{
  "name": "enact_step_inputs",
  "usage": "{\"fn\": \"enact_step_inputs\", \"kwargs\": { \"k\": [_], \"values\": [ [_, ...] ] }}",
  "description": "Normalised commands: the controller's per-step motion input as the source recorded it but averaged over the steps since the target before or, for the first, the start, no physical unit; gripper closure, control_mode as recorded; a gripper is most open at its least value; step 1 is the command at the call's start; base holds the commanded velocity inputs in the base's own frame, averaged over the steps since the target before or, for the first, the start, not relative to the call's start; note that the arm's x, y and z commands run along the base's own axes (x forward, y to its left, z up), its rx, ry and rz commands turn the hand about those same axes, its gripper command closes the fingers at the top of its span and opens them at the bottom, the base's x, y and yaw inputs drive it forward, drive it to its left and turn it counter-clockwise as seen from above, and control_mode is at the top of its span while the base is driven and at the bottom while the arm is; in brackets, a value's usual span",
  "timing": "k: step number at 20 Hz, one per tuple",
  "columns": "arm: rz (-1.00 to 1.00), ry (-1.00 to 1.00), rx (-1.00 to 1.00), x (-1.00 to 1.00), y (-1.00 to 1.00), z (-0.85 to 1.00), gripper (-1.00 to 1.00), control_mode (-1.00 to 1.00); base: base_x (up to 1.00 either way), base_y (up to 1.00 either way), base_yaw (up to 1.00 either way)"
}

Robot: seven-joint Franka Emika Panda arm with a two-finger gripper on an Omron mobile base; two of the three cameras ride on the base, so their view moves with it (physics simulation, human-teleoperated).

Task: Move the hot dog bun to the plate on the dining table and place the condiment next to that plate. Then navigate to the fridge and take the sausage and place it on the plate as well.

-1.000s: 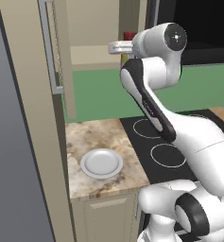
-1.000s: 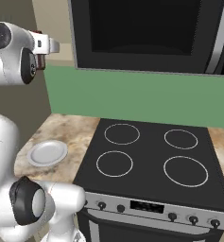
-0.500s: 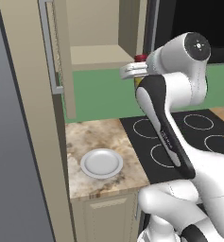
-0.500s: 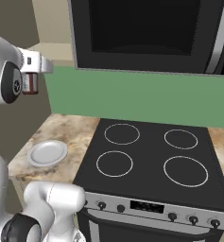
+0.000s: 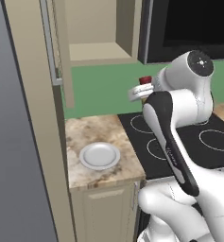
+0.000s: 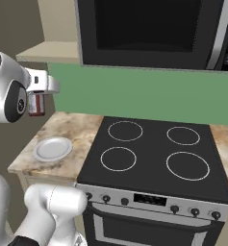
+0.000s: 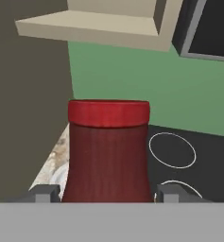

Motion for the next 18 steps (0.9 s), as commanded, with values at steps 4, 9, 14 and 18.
{"fn": "enact_step_inputs", "kwargs": {
  "k": [4,9,14,18],
  "values": [
    [0.0,0.0,0.0,0.0,0.0,0.0,1.0,1.0,-1.0,-0.13,0.0],
    [0.0,0.0,0.0,0.0,0.0,0.0,1.0,1.0,-1.0,0.0,0.39],
    [0.0,0.0,0.0,0.0,0.0,0.0,1.0,1.0,-0.76,0.03,0.77],
    [0.0,0.0,0.0,0.0,0.0,0.0,1.0,1.0,-0.33,0.23,0.84]
  ]
}}
